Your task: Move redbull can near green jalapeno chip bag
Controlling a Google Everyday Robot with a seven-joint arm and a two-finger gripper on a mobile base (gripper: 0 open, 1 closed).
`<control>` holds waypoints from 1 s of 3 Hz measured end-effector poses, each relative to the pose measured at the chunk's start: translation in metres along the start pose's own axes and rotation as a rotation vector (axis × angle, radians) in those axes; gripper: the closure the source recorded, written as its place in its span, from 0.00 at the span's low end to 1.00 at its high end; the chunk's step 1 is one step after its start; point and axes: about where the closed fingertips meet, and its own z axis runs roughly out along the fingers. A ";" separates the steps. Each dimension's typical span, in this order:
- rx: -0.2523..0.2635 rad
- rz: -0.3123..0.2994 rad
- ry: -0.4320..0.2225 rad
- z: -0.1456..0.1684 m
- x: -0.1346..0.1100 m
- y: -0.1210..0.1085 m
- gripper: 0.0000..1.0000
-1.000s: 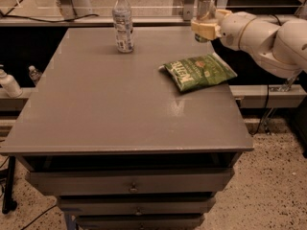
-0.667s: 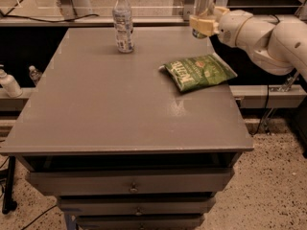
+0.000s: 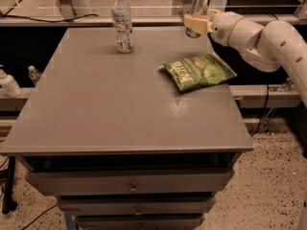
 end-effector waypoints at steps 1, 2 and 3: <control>-0.009 0.077 0.032 -0.008 0.018 0.007 1.00; -0.020 0.142 0.072 -0.017 0.041 0.017 1.00; -0.032 0.176 0.098 -0.020 0.057 0.022 1.00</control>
Offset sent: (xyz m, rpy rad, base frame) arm -0.0363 -0.0077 -0.0731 0.0743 0.2395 0.0248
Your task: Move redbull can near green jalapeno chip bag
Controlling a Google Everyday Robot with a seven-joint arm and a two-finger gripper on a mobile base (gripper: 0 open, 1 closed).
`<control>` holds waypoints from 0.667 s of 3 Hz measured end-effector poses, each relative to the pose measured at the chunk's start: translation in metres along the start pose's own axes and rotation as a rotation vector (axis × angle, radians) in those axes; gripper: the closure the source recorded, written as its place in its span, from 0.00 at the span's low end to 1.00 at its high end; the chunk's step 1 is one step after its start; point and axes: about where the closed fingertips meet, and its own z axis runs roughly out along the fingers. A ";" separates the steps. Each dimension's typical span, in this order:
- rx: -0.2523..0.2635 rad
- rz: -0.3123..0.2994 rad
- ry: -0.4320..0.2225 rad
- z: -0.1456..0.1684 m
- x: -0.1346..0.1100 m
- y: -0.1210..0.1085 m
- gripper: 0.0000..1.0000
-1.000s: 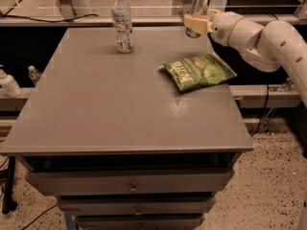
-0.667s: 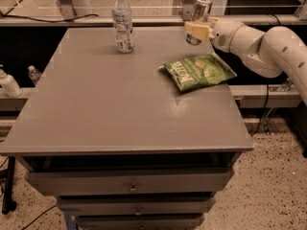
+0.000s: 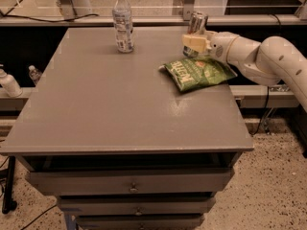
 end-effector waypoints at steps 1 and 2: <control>-0.019 -0.009 0.023 0.004 0.009 -0.002 1.00; -0.034 -0.049 0.036 0.012 0.013 -0.006 1.00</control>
Offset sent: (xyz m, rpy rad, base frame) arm 0.0217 0.0020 -0.0185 -0.1092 -0.0442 0.0524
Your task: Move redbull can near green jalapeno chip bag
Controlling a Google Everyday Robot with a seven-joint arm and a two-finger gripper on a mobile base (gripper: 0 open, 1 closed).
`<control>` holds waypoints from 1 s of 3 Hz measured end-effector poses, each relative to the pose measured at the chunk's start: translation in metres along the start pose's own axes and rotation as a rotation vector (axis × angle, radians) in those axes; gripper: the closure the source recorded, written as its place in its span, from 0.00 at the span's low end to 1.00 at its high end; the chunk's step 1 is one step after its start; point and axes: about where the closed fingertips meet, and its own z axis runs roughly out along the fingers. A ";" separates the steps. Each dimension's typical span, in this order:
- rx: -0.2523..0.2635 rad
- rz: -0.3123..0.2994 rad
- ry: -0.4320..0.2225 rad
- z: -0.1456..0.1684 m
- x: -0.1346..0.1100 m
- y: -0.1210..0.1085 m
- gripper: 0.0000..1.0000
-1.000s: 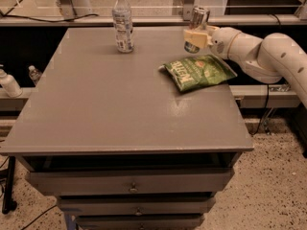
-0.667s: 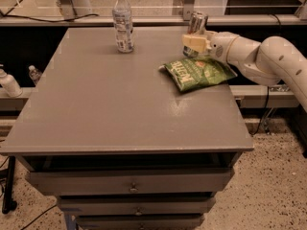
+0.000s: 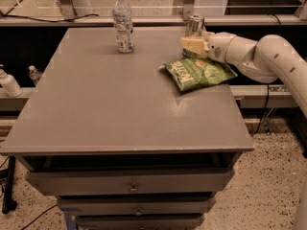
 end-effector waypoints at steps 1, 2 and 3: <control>-0.009 -0.056 0.008 0.006 0.002 -0.002 1.00; -0.010 -0.092 0.016 0.005 0.007 0.000 1.00; -0.010 -0.100 0.025 0.004 0.013 0.002 0.81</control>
Offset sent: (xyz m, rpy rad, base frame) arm -0.0010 -0.0039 -0.0127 -0.1096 -0.0790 0.0108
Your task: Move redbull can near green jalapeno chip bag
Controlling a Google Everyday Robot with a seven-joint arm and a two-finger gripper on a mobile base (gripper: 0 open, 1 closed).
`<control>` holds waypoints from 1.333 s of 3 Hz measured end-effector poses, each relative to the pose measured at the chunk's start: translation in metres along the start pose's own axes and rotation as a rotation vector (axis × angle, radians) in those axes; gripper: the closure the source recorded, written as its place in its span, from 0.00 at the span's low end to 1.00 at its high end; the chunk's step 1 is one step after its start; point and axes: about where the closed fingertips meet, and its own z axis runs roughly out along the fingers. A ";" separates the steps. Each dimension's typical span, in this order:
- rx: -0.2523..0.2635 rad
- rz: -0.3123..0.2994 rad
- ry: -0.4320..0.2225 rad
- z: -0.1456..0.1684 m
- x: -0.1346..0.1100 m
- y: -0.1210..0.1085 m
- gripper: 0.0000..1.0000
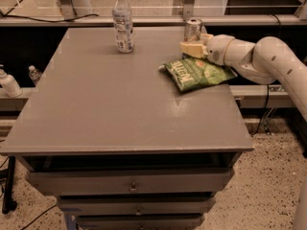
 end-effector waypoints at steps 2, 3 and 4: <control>0.003 -0.006 0.005 -0.002 0.004 0.002 0.36; 0.005 -0.006 0.006 -0.003 0.004 0.002 0.12; 0.008 -0.007 0.007 -0.005 0.004 0.002 0.00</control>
Offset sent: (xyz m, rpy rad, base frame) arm -0.0049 -0.0093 -0.0043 -0.0139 -0.0026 -0.0160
